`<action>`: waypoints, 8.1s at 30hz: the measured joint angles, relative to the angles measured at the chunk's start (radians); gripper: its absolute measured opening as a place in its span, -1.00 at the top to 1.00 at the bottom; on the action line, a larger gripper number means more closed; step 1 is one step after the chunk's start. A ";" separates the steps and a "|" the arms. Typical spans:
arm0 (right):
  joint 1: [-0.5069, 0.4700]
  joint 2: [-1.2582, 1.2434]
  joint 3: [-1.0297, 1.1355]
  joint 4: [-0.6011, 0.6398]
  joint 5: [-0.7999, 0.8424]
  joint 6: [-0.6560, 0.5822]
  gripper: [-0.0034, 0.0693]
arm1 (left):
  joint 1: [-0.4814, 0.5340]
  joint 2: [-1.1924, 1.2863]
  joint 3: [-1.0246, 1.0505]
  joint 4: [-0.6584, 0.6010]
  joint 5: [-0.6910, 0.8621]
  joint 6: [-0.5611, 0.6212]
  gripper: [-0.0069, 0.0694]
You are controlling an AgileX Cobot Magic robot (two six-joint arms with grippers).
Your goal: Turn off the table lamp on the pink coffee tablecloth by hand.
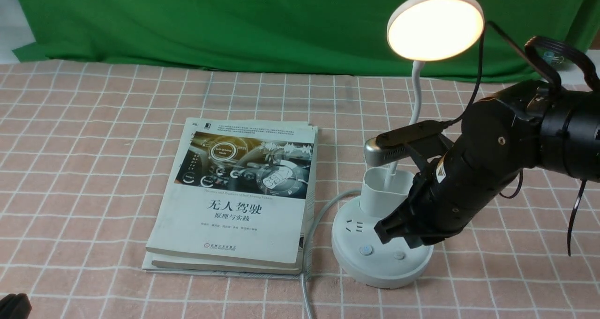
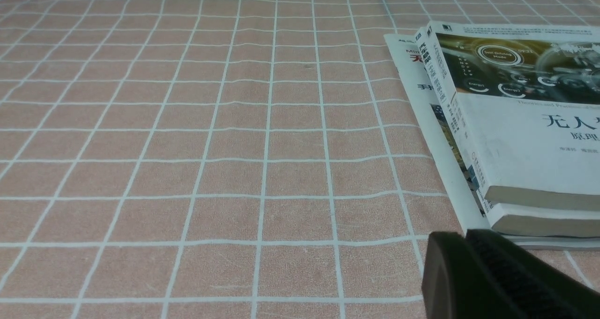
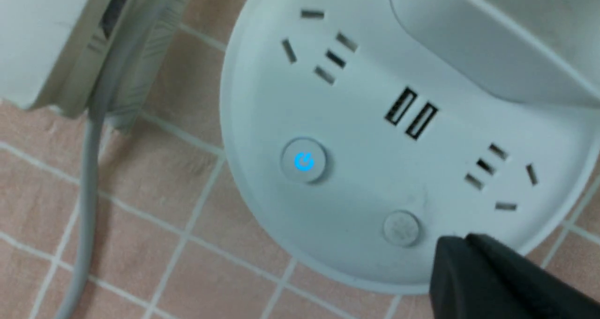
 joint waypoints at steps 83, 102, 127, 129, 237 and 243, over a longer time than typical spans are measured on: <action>0.000 0.025 -0.007 0.067 0.001 -0.073 0.79 | 0.000 0.000 0.000 0.000 0.000 0.000 0.80; 0.000 -0.556 0.214 0.042 0.122 -0.107 0.76 | 0.000 0.000 0.000 0.000 0.000 0.000 0.80; -0.363 -1.307 0.905 -0.030 -0.429 -0.133 0.81 | 0.000 0.000 0.000 0.000 0.000 0.000 0.80; -0.420 -1.446 1.018 -0.031 -0.470 -0.133 0.81 | 0.000 0.000 0.000 0.000 0.000 0.000 0.80; -0.530 -1.703 1.137 -0.034 -0.420 -0.213 0.35 | 0.000 0.000 0.000 0.000 0.000 0.000 0.80; -0.530 -1.703 1.137 -0.034 -0.420 -0.213 0.30 | 0.000 0.000 0.000 0.000 0.000 0.000 0.80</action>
